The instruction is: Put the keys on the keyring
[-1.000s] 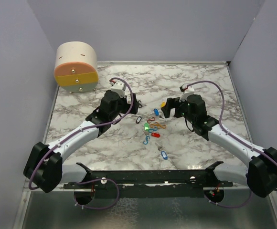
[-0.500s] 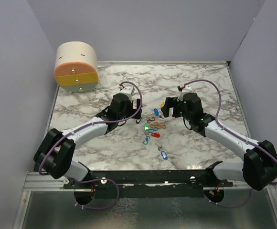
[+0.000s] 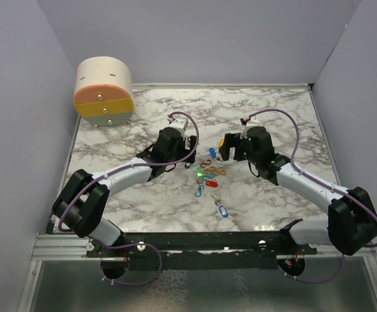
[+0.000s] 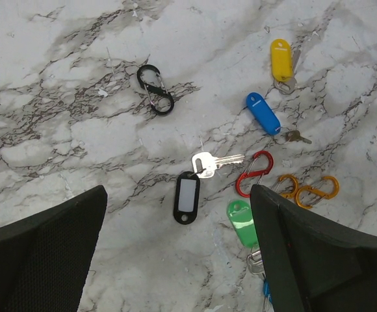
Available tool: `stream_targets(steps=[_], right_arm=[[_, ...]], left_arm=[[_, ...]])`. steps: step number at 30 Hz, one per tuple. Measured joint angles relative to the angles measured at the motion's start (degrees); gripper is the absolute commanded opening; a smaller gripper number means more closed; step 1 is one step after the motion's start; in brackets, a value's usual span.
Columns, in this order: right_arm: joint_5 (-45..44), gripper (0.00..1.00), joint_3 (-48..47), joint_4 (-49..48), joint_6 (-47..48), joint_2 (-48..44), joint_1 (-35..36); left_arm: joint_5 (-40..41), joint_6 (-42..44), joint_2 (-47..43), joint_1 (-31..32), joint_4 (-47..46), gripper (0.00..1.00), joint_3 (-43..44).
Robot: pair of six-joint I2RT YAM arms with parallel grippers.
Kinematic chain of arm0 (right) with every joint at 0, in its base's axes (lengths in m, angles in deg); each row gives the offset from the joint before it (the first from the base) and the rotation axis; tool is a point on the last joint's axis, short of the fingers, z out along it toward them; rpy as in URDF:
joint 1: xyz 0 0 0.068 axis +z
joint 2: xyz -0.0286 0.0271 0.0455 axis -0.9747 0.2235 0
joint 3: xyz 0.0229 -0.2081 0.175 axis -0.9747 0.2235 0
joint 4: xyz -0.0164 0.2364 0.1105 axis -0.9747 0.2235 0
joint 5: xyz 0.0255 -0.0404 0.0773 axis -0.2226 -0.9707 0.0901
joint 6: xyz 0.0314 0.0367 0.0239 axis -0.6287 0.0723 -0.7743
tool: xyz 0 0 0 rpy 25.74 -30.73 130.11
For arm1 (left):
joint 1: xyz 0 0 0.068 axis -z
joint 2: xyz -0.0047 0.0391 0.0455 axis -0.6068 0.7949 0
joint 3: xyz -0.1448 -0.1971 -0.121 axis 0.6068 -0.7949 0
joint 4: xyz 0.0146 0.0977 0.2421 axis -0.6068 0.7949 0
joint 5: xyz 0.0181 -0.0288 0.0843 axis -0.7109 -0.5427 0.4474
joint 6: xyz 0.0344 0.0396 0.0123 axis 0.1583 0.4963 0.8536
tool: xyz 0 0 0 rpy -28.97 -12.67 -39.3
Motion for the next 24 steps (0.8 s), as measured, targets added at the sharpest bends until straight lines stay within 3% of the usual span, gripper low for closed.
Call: stream_targets(steps=[24], right_arm=[[-0.2,0.87,0.0,0.0,-0.8,0.0,0.0]], left_arm=[[0.0,1.2,0.4,0.5,-0.7,0.84,0.0]])
